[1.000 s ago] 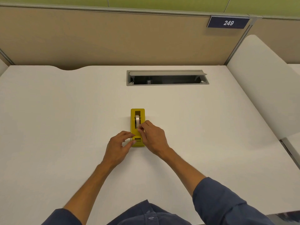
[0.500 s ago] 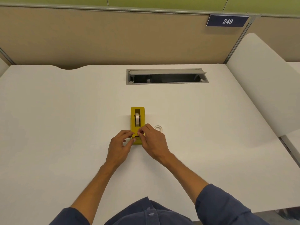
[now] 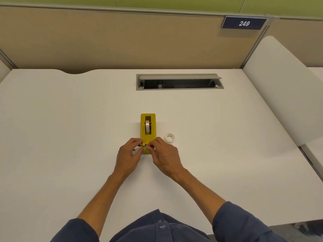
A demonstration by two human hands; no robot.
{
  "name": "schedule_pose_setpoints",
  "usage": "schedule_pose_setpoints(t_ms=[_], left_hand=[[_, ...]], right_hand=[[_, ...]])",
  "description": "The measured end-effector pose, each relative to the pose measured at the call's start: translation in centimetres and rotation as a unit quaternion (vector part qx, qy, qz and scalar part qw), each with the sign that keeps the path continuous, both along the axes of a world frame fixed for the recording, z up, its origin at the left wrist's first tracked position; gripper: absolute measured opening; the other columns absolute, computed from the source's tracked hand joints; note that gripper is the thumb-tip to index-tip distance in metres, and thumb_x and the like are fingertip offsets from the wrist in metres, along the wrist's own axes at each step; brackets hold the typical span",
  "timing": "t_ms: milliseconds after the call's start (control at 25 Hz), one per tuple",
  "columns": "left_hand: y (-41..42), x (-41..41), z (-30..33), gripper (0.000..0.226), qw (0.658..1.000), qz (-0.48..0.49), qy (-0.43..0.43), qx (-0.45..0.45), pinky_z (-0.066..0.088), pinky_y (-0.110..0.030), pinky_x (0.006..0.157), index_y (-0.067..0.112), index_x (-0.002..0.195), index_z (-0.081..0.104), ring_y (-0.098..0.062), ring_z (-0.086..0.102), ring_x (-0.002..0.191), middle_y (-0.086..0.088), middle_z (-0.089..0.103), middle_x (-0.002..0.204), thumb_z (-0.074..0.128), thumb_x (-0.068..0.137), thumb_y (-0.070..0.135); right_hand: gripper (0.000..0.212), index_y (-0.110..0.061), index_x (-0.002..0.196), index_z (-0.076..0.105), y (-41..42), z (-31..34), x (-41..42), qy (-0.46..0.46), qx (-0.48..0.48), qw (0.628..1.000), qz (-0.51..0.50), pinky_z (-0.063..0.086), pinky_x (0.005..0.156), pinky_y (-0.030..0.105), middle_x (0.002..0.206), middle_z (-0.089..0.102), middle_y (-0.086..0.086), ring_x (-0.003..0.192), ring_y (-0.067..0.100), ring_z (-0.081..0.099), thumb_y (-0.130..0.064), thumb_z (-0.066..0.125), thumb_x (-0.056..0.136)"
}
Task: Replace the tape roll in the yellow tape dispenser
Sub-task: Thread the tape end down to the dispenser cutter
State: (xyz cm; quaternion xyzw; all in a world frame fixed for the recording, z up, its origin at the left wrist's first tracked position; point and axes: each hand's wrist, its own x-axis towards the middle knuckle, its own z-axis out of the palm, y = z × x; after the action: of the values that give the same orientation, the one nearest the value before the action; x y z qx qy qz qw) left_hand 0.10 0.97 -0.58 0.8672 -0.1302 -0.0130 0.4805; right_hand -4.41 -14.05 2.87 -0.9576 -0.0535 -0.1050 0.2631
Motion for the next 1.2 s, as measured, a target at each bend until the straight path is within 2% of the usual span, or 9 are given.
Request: schedule_pose_setpoints(t_ms=[200, 360, 480, 640, 760, 920, 1080, 1200], left_hand=[[-0.1, 0.0, -0.2, 0.030, 1.000, 0.012, 0.006, 0.001, 0.052, -0.028, 0.081, 0.011, 0.114, 0.067, -0.017, 0.061, 0.100, -0.007, 0.066, 0.118, 0.067, 0.085, 0.021], [-0.2, 0.0, -0.3, 0.030, 1.000, 0.012, 0.007, -0.004, 0.052, -0.028, 0.080, 0.012, 0.114, 0.066, -0.018, 0.062, 0.099, -0.006, 0.065, 0.118, 0.068, 0.085, 0.021], [-0.2, 0.0, -0.3, 0.030, 1.000, 0.015, 0.007, -0.005, 0.051, -0.027, 0.080, 0.012, 0.114, 0.066, -0.016, 0.061, 0.098, -0.006, 0.065, 0.118, 0.068, 0.085, 0.020], [-0.2, 0.0, -0.2, 0.030, 1.000, 0.015, 0.011, -0.005, 0.054, -0.033, 0.082, 0.011, 0.114, 0.066, -0.020, 0.062, 0.100, -0.007, 0.065, 0.118, 0.068, 0.085, 0.018], [-0.2, -0.1, -0.3, 0.030, 1.000, 0.017, 0.012, -0.005, 0.054, -0.032, 0.083, 0.011, 0.114, 0.066, -0.018, 0.061, 0.100, -0.007, 0.065, 0.118, 0.067, 0.085, 0.019], [-0.2, 0.0, -0.4, 0.031, 1.000, 0.019, 0.012, -0.005, 0.053, -0.032, 0.083, 0.012, 0.115, 0.066, -0.016, 0.060, 0.100, -0.007, 0.065, 0.120, 0.067, 0.085, 0.020], [-0.2, -0.1, -0.4, 0.031, 1.000, 0.019, 0.015, -0.005, 0.054, -0.034, 0.084, 0.012, 0.115, 0.066, -0.020, 0.062, 0.102, -0.007, 0.065, 0.120, 0.067, 0.085, 0.020], [-0.2, 0.0, -0.5, 0.032, 1.000, 0.019, 0.015, -0.002, 0.055, -0.035, 0.085, 0.012, 0.116, 0.065, -0.020, 0.062, 0.102, -0.007, 0.065, 0.120, 0.068, 0.085, 0.021]], right_hand=[[0.016, -0.014, 0.103, 0.065, -0.1, -0.3, -0.8, -0.016, -0.003, 1.000, -0.008, 0.036, 0.053, 0.024, 0.096, 0.064, 0.002, 0.067, 0.020, 0.060, -0.025, 0.054, 0.097], [0.016, -0.014, 0.102, 0.065, -0.2, -0.3, -0.8, -0.023, -0.005, 1.000, -0.006, 0.039, 0.055, 0.023, 0.095, 0.065, 0.002, 0.067, 0.019, 0.061, -0.025, 0.056, 0.096], [0.016, -0.013, 0.101, 0.066, -0.1, -0.7, -0.9, -0.031, -0.009, 0.999, -0.014, 0.035, 0.055, 0.021, 0.093, 0.066, 0.002, 0.066, 0.019, 0.061, -0.025, 0.058, 0.095], [0.014, -0.012, 0.100, 0.067, 0.0, -1.1, -0.8, -0.041, -0.023, 0.999, -0.013, 0.036, 0.055, 0.019, 0.091, 0.067, 0.002, 0.066, 0.019, 0.063, -0.023, 0.062, 0.093], [0.013, -0.013, 0.099, 0.068, 0.1, -1.3, -0.8, -0.058, -0.027, 0.998, -0.014, 0.035, 0.055, 0.016, 0.089, 0.069, 0.002, 0.064, 0.018, 0.064, -0.021, 0.067, 0.089], [0.016, -0.013, 0.103, 0.069, 0.3, -1.6, -0.8, -0.071, -0.028, 0.997, -0.009, 0.043, 0.052, 0.018, 0.090, 0.070, 0.002, 0.065, 0.018, 0.065, -0.021, 0.067, 0.088], [0.013, -0.010, 0.098, 0.067, 0.3, -1.7, -0.9, -0.072, -0.028, 0.997, -0.012, 0.036, 0.052, 0.016, 0.088, 0.067, 0.004, 0.061, 0.018, 0.062, -0.019, 0.068, 0.088], [0.011, -0.010, 0.097, 0.066, 0.1, -1.5, -0.9, -0.079, -0.019, 0.997, -0.013, 0.038, 0.051, 0.018, 0.088, 0.066, 0.005, 0.061, 0.018, 0.061, -0.018, 0.066, 0.090]])
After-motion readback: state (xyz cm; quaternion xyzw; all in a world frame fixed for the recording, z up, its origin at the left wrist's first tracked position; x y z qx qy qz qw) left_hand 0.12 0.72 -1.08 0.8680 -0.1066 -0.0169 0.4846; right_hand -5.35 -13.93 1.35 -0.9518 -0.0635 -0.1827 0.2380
